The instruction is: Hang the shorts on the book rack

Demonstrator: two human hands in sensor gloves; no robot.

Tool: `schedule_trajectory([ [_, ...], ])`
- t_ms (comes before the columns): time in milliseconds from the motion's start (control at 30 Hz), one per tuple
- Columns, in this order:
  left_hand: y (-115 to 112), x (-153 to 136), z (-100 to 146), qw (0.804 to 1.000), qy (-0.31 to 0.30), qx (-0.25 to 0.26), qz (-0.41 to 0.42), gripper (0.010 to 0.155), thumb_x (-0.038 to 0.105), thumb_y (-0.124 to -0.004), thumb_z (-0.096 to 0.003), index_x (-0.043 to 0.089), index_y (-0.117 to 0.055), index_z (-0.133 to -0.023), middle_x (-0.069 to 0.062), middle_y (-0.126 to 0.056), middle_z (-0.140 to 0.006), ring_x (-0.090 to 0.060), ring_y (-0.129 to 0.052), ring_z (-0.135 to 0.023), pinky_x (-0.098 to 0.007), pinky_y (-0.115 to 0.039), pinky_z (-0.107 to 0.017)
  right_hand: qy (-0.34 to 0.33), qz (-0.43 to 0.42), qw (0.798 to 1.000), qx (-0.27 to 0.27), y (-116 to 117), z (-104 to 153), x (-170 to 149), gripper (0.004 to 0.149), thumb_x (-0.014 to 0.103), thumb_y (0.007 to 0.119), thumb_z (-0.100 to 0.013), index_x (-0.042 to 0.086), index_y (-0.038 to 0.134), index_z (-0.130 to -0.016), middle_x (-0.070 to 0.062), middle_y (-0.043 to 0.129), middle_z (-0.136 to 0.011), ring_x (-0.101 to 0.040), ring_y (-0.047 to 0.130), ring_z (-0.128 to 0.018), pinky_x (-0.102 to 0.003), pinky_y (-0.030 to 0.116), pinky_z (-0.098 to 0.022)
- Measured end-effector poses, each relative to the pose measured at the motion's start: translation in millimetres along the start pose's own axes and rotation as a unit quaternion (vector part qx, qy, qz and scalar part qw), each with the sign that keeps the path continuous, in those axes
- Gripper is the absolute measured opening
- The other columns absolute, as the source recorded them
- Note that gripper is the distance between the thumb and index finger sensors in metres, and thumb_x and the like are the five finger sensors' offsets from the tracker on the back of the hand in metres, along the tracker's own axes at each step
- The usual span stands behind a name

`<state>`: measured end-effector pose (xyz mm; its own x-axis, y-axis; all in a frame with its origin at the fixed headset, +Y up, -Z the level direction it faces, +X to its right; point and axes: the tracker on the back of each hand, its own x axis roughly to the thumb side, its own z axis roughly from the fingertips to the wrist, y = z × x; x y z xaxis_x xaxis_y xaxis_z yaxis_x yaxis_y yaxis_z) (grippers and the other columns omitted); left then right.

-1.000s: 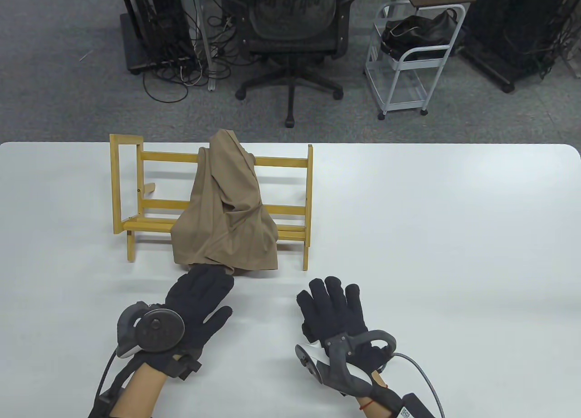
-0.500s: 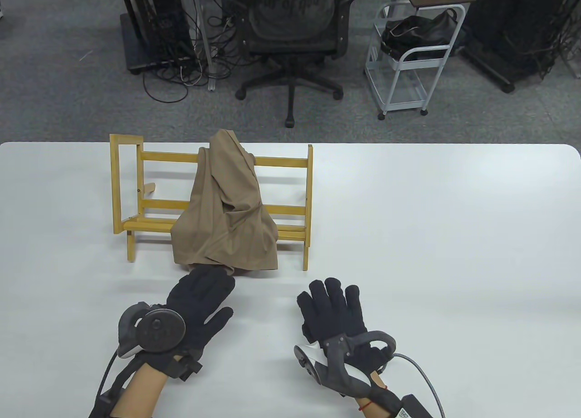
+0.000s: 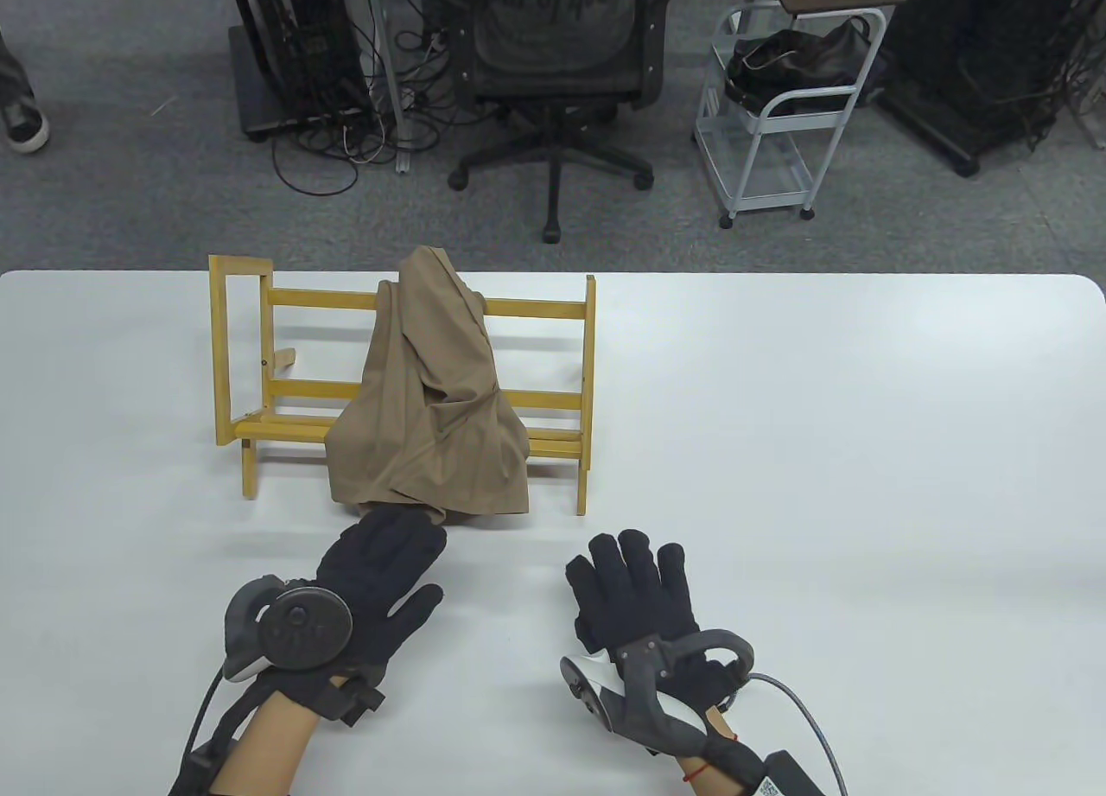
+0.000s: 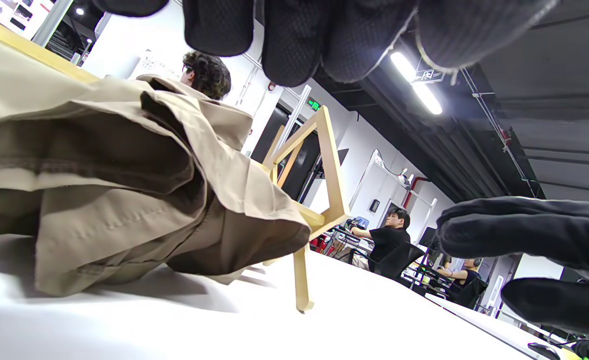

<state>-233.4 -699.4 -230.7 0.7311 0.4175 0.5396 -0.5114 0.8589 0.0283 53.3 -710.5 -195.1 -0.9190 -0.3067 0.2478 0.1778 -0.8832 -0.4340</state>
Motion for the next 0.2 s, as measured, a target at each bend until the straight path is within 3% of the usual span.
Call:
schedule_trajectory([
  [200,-0.7,0.0,0.0,1.0,0.002,-0.003,0.001,0.061,0.052,-0.071,-0.0494,0.027,-0.066,-0.105,-0.004,-0.067,-0.112,-0.044,-0.06,-0.105,-0.066,-0.052,-0.068,-0.001,0.001,1.0,0.0,0.0,0.2,0.3,0.057,0.06,0.073,-0.041,0.042,0.067,-0.095,0.006,0.067,-0.111,-0.026,0.072,-0.104,-0.052,0.063,-0.076],
])
